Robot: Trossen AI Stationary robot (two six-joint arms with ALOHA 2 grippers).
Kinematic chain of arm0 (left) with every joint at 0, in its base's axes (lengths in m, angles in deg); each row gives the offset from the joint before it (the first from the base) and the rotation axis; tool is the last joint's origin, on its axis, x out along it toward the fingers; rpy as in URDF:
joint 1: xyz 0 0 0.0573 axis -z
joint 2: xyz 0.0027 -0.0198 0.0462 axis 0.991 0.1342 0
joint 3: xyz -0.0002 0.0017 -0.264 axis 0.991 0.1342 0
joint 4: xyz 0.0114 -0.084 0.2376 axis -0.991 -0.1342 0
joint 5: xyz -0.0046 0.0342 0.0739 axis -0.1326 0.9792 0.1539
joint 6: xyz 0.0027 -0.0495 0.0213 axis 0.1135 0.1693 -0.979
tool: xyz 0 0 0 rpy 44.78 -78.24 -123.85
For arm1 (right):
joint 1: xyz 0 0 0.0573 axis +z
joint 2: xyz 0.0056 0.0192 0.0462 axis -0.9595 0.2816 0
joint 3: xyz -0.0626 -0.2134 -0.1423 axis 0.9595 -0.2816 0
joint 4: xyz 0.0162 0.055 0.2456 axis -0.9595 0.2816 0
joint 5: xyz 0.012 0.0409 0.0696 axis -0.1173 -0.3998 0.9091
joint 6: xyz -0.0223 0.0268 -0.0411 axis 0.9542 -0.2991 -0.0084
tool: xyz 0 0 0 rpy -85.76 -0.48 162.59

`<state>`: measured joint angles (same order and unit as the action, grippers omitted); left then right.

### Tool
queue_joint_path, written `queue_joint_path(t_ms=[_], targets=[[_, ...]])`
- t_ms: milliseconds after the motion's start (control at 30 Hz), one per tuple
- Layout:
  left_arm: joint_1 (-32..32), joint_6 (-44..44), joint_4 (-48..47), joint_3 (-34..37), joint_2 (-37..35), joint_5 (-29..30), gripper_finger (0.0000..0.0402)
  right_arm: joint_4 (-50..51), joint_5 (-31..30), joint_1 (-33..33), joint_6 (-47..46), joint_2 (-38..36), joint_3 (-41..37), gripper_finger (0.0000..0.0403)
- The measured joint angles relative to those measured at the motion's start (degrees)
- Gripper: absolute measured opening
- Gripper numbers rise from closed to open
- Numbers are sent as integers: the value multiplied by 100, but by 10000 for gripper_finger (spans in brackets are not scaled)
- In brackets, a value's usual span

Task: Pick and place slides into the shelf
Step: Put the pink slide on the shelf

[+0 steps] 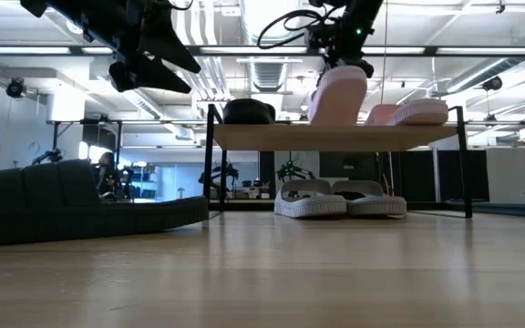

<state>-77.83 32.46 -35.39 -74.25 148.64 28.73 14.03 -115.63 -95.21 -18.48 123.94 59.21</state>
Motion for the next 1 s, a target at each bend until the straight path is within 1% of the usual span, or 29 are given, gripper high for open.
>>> queue_joint_path(t_ms=[167, 367, 533, 633, 733, 867, 1000], targets=[[-1, 198, -15, 0, 0, 58, 228, -14, 25, 7, 280, 0, -91, 13], [-36, -222, -10, -18, 0, 147, 228, 116, -3, -92, 592, -9, -259, 13], [-38, -209, -15, -11, 0, 259, 228, 85, 280, -116, 509, -9, -308, 13], [-38, -209, -17, -2, 0, 259, 228, 115, 287, -111, 509, -9, -359, 13], [-38, -205, -17, -2, 0, 259, 228, 332, 342, -104, 308, -11, -451, 13], [-38, -205, -18, 0, 0, 259, 228, 604, 337, -105, -267, -35, -655, 16], [-38, -205, -17, 0, 0, 259, 228, 639, 298, -109, -515, -33, -734, 44]])
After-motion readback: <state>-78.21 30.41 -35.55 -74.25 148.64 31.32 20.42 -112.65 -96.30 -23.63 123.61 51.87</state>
